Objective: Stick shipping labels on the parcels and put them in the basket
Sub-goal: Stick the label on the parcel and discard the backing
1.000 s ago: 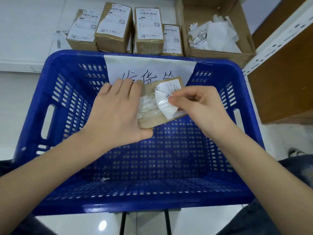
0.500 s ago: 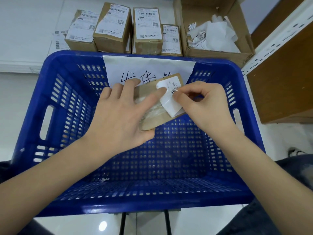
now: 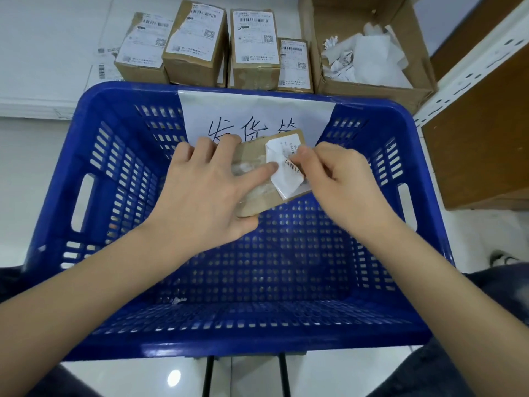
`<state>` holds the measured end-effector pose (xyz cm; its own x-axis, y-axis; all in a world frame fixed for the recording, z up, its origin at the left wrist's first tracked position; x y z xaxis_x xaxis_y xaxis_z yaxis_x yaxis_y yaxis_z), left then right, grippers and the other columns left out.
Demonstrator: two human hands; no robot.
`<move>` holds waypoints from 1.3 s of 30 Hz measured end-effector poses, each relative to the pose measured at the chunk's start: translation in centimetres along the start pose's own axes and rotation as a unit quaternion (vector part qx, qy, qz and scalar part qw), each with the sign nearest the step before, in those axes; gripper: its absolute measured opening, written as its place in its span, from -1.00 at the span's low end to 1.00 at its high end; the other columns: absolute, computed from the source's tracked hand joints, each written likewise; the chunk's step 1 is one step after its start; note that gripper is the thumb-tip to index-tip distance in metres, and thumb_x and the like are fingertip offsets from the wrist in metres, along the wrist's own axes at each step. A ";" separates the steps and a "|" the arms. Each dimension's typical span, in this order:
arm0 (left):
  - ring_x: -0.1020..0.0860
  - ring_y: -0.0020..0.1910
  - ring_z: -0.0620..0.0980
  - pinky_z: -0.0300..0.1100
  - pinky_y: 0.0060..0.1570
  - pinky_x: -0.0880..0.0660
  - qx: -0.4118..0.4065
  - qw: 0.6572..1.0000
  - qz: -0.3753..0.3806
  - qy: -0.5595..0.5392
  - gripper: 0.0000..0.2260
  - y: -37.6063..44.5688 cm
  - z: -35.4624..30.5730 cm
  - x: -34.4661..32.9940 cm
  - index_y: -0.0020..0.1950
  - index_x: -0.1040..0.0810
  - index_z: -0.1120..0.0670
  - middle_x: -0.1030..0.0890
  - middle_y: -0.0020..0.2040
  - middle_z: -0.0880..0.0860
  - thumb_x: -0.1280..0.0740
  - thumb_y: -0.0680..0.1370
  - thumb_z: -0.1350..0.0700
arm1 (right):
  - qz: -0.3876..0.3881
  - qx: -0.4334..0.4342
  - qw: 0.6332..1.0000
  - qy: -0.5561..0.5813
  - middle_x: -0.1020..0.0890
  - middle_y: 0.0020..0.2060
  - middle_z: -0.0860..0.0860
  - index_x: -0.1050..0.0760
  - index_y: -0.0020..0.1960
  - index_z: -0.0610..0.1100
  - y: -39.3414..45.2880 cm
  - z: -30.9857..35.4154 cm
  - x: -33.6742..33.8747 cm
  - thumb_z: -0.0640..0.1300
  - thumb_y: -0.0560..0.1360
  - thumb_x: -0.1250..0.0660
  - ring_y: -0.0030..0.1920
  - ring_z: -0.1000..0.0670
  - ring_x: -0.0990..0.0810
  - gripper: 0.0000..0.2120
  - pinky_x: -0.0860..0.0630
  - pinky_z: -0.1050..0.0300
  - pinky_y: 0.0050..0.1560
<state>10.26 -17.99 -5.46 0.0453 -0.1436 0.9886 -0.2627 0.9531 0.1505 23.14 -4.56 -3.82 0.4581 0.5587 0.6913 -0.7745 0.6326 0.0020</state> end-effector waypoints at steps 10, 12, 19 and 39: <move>-0.50 -0.11 0.26 0.10 -0.14 -0.39 -0.026 1.000 -0.007 0.013 -0.38 -0.1 0.1 0.3 0.28 -0.55 -0.08 -0.52 0.13 0.27 -0.52 0.23 -0.17 | 0.065 -0.140 0.971 0.180 -0.68 -0.23 -0.03 -0.64 0.00 -0.11 0.4 -0.4 1.0 -0.14 0.47 -0.43 -0.35 0.23 -0.59 -0.88 -0.46 0.45 -0.25; -0.49 -0.11 0.25 0.08 -0.15 -0.38 -0.030 0.999 -0.009 0.016 -0.42 -0.1 0.1 0.3 0.28 -0.54 -0.11 -0.52 0.14 0.26 -0.43 0.28 -0.19 | 0.068 -0.132 0.974 0.174 -0.66 -0.28 -0.05 -0.61 0.00 -0.15 0.3 -0.3 0.7 -0.11 0.45 -0.45 -0.37 0.22 -0.57 -0.83 -0.46 0.42 -0.25; -0.51 -0.11 0.23 0.05 -0.16 -0.38 -0.034 0.999 -0.031 0.006 -0.43 0.0 0.2 0.5 0.26 -0.45 -0.12 -0.53 0.14 0.22 -0.36 0.26 -0.20 | 0.056 -0.122 0.978 0.163 -0.60 -0.34 -0.03 -0.55 -0.03 -0.18 0.0 -0.1 0.0 -0.10 0.44 -0.46 -0.39 0.19 -0.50 -0.81 -0.44 0.43 -0.29; -0.50 -0.13 0.19 0.02 -0.16 -0.35 -0.027 0.998 -0.049 0.000 -0.43 0.4 0.1 0.1 0.27 -0.35 -0.08 -0.53 0.14 0.19 -0.31 0.29 -0.19 | 0.050 0.002 0.998 0.032 -0.49 -0.36 0.01 -0.35 -0.14 -0.15 -0.3 0.7 -0.4 -0.21 0.52 -0.33 -0.31 0.02 -0.45 -0.84 -0.42 0.04 -0.24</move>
<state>10.11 -17.68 -5.27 0.0685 -0.2358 0.9694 -0.2039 0.9478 0.2450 22.88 -5.32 -3.59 0.4051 0.6520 0.6409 -0.8194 0.5698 -0.0618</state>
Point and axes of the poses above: each hand's wrist, its own y-axis towards the middle knuckle, its own x-axis out of the back of the hand, z = x × y, the point moved 1 cm from there along y, towards the middle knuckle
